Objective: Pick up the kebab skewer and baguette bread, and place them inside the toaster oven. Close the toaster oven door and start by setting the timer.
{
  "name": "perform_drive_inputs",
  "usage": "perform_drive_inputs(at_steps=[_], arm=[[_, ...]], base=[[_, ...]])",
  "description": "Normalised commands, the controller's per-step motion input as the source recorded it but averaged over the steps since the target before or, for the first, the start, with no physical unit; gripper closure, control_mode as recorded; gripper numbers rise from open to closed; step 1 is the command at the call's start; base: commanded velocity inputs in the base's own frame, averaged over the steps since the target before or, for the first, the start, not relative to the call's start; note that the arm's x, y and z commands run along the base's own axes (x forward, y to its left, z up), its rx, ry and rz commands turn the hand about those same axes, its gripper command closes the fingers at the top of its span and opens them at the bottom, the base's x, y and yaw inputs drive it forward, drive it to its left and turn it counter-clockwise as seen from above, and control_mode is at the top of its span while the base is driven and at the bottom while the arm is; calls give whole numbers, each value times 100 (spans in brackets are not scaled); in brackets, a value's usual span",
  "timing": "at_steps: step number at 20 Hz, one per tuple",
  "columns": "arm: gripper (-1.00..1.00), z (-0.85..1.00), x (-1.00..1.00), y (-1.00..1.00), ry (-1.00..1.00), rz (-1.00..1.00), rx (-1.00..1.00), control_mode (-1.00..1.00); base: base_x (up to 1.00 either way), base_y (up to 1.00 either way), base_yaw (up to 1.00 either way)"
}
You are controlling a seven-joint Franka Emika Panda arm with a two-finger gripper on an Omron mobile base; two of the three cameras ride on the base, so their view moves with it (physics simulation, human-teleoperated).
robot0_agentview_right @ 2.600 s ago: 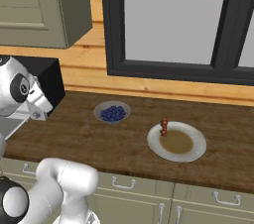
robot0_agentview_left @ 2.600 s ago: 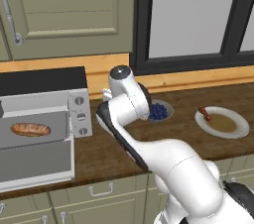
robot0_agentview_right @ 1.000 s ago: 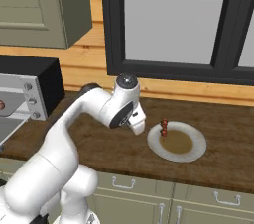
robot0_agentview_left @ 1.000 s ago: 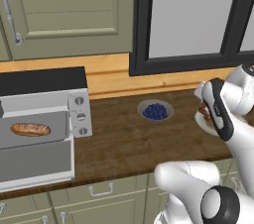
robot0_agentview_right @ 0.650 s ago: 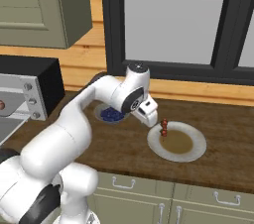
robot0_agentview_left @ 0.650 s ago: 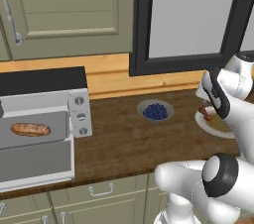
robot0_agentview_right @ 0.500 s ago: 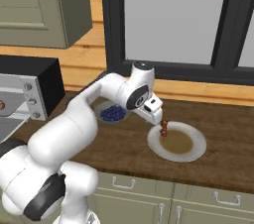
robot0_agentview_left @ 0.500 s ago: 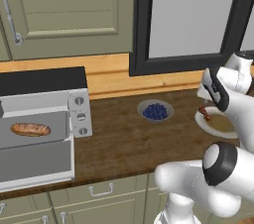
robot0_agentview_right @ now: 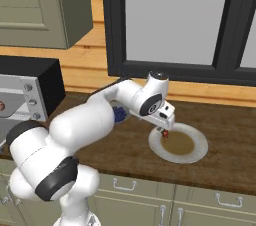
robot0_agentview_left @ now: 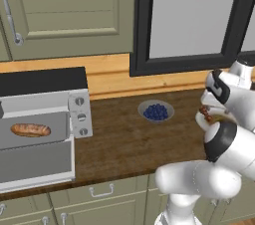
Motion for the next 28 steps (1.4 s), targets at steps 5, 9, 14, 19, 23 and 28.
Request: perform_drive_inputs(at_steps=[5,9,14,19,23,28], arm=[[-100,-32,31,-11,1,17,0,-100],[-100,-22,29,-17,1,16,0,-100],[-100,-8,30,-17,2,13,0,-100],[-100,-10,33,-7,2,10,0,-100],[-100,-24,29,0,6,2,-1,-100],[-100,-21,18,-2,6,0,0,-100]], base=[[0,0,0],[0,0,0],[0,0,0],[0,0,0],[0,0,0],[0,0,0]])
